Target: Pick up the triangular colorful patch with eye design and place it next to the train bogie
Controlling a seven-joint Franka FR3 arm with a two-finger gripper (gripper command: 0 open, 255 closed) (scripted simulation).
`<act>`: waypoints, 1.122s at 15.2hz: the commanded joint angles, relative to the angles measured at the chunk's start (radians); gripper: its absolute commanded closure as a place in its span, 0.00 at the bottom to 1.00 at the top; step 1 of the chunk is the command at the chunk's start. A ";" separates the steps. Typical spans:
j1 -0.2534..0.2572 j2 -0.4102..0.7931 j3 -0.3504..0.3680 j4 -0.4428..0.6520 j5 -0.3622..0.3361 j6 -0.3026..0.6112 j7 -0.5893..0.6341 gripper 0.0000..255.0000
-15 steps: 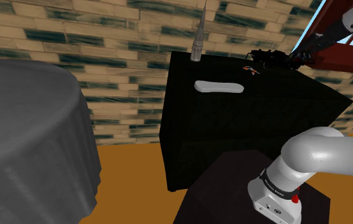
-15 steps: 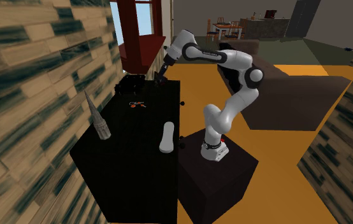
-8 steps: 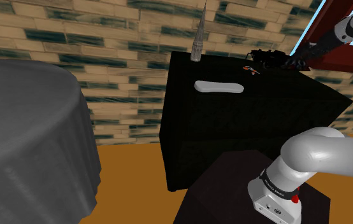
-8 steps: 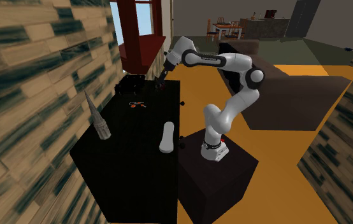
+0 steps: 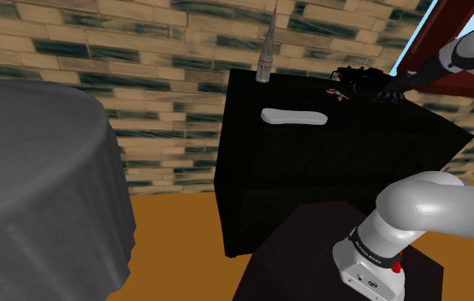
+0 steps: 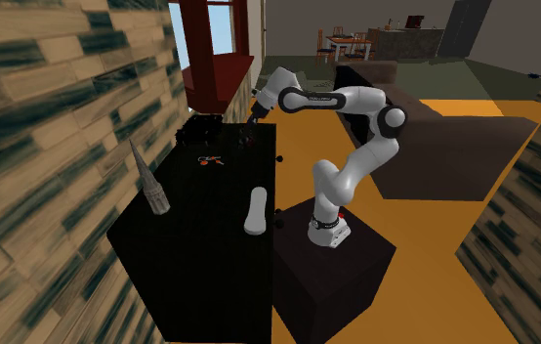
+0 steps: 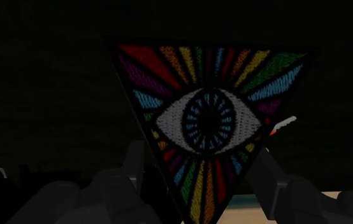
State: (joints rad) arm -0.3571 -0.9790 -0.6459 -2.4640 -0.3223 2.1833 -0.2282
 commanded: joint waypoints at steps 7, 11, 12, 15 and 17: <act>-0.014 -0.006 -0.030 -0.072 -0.022 0.067 -0.007 1.00; -0.014 -0.006 -0.030 -0.072 -0.022 0.067 -0.007 1.00; -0.014 -0.006 -0.030 -0.072 -0.022 0.067 -0.007 1.00; -0.014 -0.006 -0.030 -0.072 -0.022 0.067 -0.007 0.00; -0.014 -0.006 -0.030 -0.072 -0.022 0.067 -0.007 0.00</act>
State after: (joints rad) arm -0.3714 -0.9848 -0.6755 -2.5363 -0.3444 2.2501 -0.2356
